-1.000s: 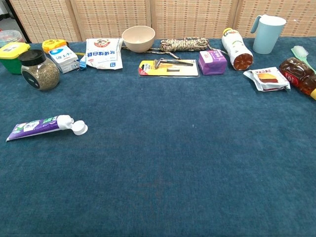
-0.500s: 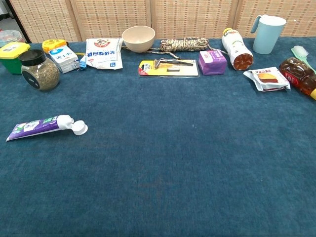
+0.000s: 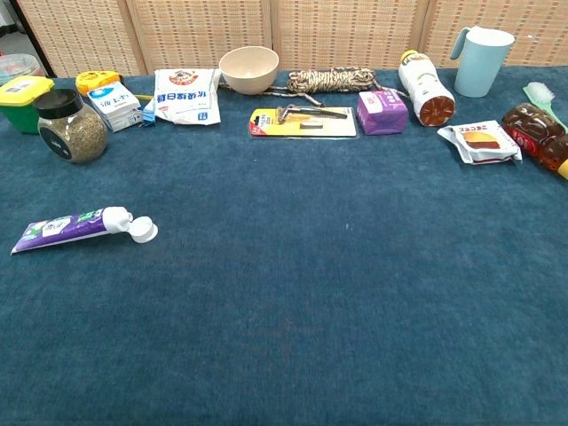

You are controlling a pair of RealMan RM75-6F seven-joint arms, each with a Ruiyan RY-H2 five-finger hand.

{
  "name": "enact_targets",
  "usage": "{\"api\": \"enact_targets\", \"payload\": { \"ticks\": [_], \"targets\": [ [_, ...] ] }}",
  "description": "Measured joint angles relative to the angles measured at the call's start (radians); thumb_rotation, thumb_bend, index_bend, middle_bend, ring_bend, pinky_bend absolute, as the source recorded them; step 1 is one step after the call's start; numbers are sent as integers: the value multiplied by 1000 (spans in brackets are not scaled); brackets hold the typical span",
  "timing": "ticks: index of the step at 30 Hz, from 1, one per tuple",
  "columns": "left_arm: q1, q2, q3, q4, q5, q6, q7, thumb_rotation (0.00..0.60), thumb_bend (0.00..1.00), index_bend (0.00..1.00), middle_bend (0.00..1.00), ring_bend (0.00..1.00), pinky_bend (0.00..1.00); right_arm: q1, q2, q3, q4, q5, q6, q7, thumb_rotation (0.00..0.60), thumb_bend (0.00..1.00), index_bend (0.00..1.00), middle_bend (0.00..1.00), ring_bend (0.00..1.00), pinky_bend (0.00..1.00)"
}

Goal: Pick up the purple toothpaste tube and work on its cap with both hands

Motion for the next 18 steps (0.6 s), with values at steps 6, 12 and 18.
{"api": "enact_targets", "payload": {
  "ticks": [6, 12, 18],
  "targets": [
    [-43, -52, 6, 45, -25, -73, 9, 600, 335, 218, 223, 206, 214, -13, 8, -3, 1, 2, 11, 7, 600, 0, 0, 0, 0, 0],
    [-90, -120, 22, 111, -40, -152, 7, 600, 335, 218, 223, 205, 214, -19, 11, -6, 4, 2, 13, 14, 600, 0, 0, 0, 0, 0],
    [-124, -193, 26, 176, -61, -198, -7, 600, 335, 218, 223, 205, 214, -20, 14, -2, 6, 5, 13, 16, 600, 0, 0, 0, 0, 0]
  ]
}}
